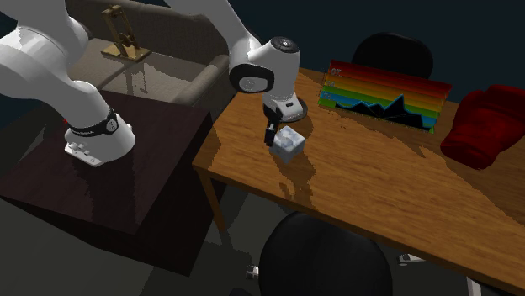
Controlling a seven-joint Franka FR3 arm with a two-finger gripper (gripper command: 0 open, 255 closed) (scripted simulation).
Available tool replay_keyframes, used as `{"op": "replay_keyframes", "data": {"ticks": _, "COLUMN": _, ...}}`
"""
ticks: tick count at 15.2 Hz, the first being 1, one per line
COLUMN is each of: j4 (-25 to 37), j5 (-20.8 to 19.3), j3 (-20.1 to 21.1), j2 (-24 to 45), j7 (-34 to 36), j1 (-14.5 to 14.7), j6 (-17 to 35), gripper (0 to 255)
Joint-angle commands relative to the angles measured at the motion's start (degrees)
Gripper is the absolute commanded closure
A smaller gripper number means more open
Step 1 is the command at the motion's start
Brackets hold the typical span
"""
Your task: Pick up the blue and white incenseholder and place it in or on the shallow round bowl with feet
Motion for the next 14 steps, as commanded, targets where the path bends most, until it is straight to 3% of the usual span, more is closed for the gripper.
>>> {"op": "replay_keyframes", "data": {"ticks": 1, "j4": 0.6, "j5": -0.2, "j3": -0.2, "j2": 1.7, "j7": 0.1, "j1": 0.2, "j6": 1.1, "gripper": 0}}
{"op": "replay_keyframes", "data": {"ticks": 6, "j4": 1.5, "j5": -0.8, "j3": -0.7, "j2": 5.6, "j7": 0.5, "j1": 0.8, "j6": 4.2, "gripper": 0}}
{"op": "replay_keyframes", "data": {"ticks": 14, "j4": 1.5, "j5": -0.8, "j3": -0.7, "j2": 5.6, "j7": 0.5, "j1": 0.8, "j6": 4.2, "gripper": 0}}
